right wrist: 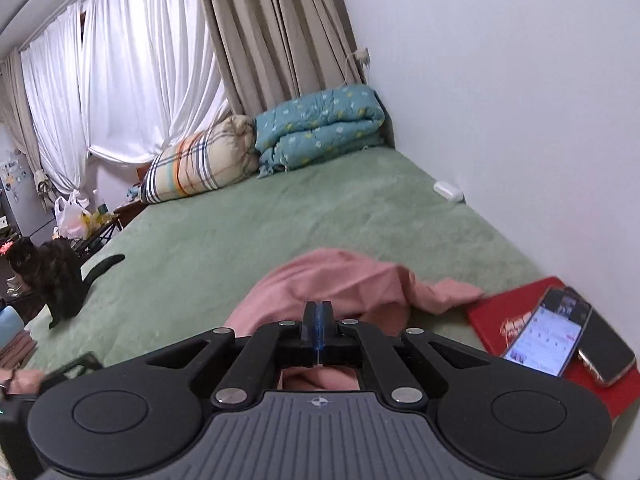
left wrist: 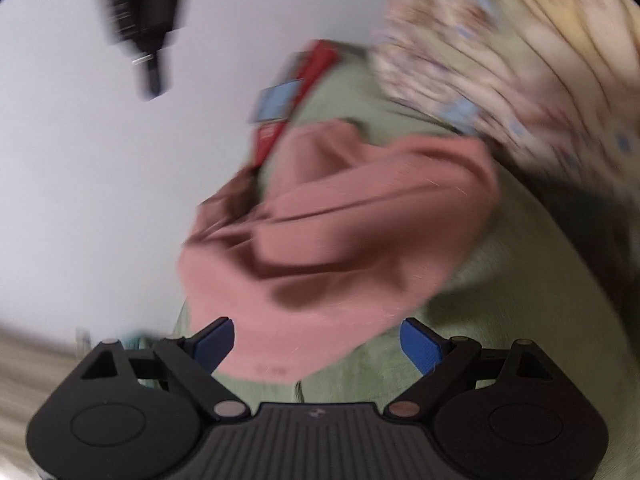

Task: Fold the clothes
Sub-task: 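Grasp the sweatshirt with the left gripper while the right gripper holds another edge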

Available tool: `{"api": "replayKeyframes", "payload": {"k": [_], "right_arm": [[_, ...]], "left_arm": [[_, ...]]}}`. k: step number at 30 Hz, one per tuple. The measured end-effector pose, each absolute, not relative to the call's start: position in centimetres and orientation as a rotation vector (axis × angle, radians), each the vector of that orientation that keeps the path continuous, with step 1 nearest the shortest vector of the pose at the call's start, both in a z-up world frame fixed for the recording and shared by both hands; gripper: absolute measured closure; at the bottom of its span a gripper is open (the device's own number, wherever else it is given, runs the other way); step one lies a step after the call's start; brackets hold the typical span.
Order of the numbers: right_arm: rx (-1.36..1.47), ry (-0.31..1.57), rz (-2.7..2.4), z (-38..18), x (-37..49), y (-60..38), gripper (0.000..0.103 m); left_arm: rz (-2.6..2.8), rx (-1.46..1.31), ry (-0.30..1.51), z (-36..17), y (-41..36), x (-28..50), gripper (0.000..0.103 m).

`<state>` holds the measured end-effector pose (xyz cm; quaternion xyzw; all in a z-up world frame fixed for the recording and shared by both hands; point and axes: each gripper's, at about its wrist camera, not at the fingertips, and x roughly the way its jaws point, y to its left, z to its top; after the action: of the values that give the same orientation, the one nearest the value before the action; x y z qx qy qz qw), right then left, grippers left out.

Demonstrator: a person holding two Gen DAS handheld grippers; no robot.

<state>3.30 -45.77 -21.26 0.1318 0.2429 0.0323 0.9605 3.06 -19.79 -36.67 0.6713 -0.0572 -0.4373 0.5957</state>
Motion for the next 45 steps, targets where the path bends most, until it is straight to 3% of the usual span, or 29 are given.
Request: {"api": "replayKeyframes", "payload": {"k": [3,6,7,8,9,13,17,21,26,31,33,36,37,38,42,45], "right_arm": [[0.350,0.506,0.044,-22.9,1.4,-46.3,0.099],[0.386,0.521,0.027,-24.0,0.9,-47.0,0.099],[0.392,0.529,0.023,-24.3,0.5,-47.1,0.099],[0.397,0.535,0.020,-24.6,0.1,-47.1,0.099],[0.398,0.539,0.018,-24.6,0.0,-47.2,0.098],[0.331,0.577,-0.002,-25.5,0.1,-46.9,0.090],[0.164,0.597,-0.012,-26.1,0.1,-46.0,0.074],[-0.334,0.636,0.065,-28.7,1.1,-41.6,0.069],[-0.867,0.568,0.216,-33.8,2.0,-36.0,0.049],[-1.202,0.434,0.314,-38.7,2.3,-32.8,0.044],[-1.334,0.375,0.353,-40.7,2.3,-31.5,0.045],[-1.369,0.331,0.363,-41.6,2.6,-30.4,0.054],[-1.355,0.326,0.373,-41.4,2.8,-30.0,0.069],[-1.317,0.343,0.381,-40.9,2.9,-29.7,0.101],[-0.903,0.480,0.262,-36.3,5.4,-29.1,0.100],[-0.600,0.465,0.112,-31.6,6.3,-30.4,0.100]], "left_arm": [[-0.983,1.697,-0.364,-38.8,-19.8,3.0,0.011],[-0.977,1.620,-0.372,-38.3,-20.6,3.4,0.018],[-0.976,1.593,-0.336,-38.0,-20.9,3.6,0.044],[-0.964,1.534,-0.217,-37.6,-21.6,4.3,0.078],[-0.947,1.490,-0.151,-37.4,-21.9,4.8,0.086],[-0.843,1.300,-0.041,-36.3,-21.7,6.1,0.091],[-0.563,0.665,0.344,-29.9,-19.1,11.8,0.091],[-0.409,0.153,0.654,-27.6,-13.0,18.9,0.092],[-0.406,0.036,0.746,-27.4,-10.4,22.2,0.092],[-0.425,0.031,0.770,-26.0,-11.1,23.0,0.091],[-0.431,0.034,0.780,-26.0,-11.9,23.1,0.091],[-0.438,0.004,0.798,-26.2,-12.1,22.6,0.091],[-0.443,-0.009,0.802,-26.0,-12.4,22.7,0.091],[-0.445,-0.014,0.798,-25.8,-12.4,22.6,0.091],[-0.430,-0.033,0.752,-24.9,-11.8,21.6,0.092],[-0.399,-0.084,0.704,-23.3,-10.0,20.4,0.093]]}}
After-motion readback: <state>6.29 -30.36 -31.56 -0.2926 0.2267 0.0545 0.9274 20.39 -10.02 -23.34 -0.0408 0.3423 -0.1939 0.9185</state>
